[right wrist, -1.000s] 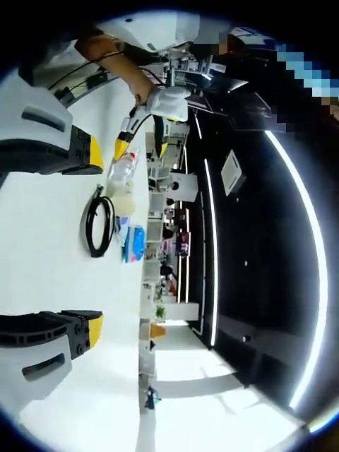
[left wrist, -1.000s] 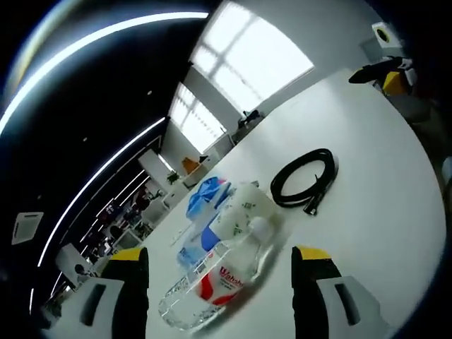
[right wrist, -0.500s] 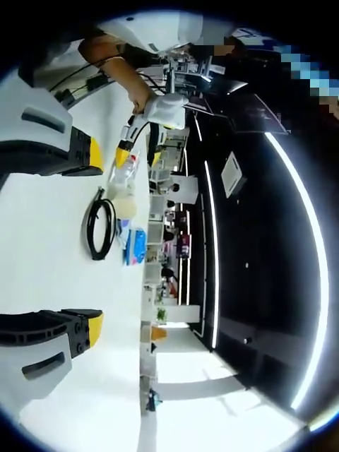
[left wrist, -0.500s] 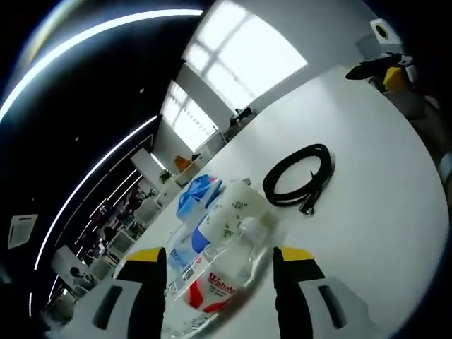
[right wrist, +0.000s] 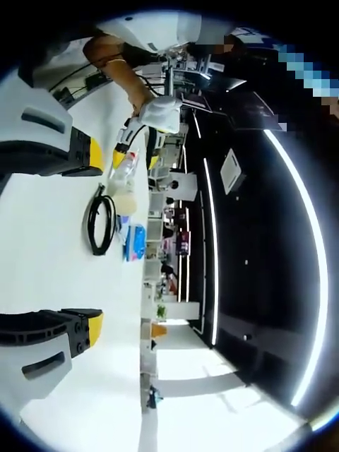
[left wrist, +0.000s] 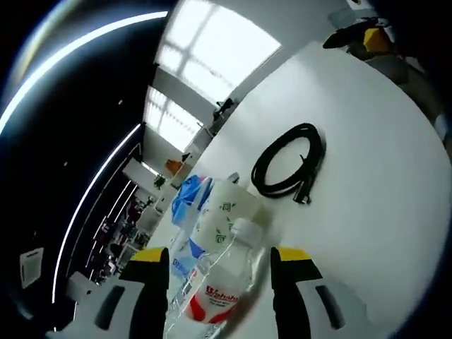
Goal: Arrange the tabletop items into an orderly group along one side of the table until the central work area is clear of visible clutter.
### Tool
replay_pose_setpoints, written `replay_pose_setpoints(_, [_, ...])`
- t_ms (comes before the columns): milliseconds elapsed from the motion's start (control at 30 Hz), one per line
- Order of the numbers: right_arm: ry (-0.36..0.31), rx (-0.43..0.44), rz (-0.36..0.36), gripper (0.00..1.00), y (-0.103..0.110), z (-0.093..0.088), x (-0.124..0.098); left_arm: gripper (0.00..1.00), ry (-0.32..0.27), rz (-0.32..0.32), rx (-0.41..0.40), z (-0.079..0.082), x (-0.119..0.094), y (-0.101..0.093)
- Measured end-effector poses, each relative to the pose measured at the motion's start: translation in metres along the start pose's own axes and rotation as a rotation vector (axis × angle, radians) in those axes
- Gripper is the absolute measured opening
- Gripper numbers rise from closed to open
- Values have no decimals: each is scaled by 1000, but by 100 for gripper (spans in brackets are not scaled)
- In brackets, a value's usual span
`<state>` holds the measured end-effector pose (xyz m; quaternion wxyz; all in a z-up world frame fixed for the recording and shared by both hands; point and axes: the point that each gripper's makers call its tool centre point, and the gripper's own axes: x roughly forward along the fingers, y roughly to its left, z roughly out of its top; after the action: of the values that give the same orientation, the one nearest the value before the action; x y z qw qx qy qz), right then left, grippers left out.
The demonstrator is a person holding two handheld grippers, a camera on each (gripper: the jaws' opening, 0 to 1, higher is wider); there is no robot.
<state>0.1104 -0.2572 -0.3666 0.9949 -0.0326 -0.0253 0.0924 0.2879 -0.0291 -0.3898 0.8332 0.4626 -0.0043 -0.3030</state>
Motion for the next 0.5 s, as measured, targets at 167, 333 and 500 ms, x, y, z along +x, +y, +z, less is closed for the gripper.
replay_pose_setpoints(167, [6,4,-4,74,-1,-3,-1,56,-57,-12,29,11,1,1])
replay_pose_setpoints(333, [10,-37,-8,74,2,-1,-2,54,-50,-18,101,14,3,2])
replay_pose_setpoints(500, [6,-21,-2,74,2,-2,0,54,-33,-24,157,10,2,8])
